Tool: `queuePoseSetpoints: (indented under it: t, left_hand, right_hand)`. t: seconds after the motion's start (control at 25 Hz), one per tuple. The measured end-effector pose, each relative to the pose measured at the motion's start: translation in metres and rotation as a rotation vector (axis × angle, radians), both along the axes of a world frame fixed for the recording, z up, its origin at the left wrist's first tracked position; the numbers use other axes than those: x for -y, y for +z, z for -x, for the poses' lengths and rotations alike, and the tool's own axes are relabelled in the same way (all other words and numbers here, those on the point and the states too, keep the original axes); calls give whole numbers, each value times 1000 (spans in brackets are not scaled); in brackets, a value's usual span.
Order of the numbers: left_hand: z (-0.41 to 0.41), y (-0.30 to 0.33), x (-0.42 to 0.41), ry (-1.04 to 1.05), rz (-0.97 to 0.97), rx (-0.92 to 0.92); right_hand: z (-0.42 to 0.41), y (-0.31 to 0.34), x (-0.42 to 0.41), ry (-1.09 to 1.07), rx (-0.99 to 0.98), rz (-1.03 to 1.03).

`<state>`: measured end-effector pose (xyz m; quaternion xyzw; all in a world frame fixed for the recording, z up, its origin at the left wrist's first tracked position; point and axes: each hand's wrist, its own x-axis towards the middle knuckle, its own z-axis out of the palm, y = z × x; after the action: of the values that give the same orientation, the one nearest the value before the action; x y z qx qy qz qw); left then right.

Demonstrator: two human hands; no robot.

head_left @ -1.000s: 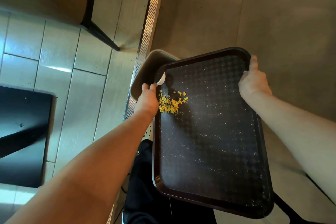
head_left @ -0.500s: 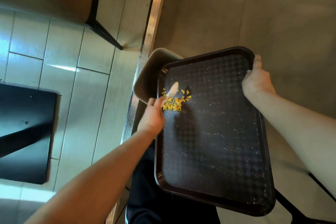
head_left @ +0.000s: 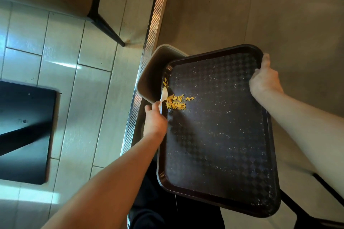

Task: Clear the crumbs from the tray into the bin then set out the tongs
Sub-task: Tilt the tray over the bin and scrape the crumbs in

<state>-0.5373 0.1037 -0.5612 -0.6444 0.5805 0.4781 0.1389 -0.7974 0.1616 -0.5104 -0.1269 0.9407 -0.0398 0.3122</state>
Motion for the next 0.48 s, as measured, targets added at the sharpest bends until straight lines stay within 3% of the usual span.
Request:
queuePoseSetpoints:
  t: [0.24,0.36,0.48]
  left_hand:
    - [23,17,-25,-332,38,-285]
    - [14,11,-30,-301,9,-235]
    - [-7,6,-24,-110,-3,-63]
  right_hand:
    - [-2,3,0,-2,-3,-1]
    - [-2,2,0,-13,-3,6]
    - [-4,2,-1,-31,8,6]
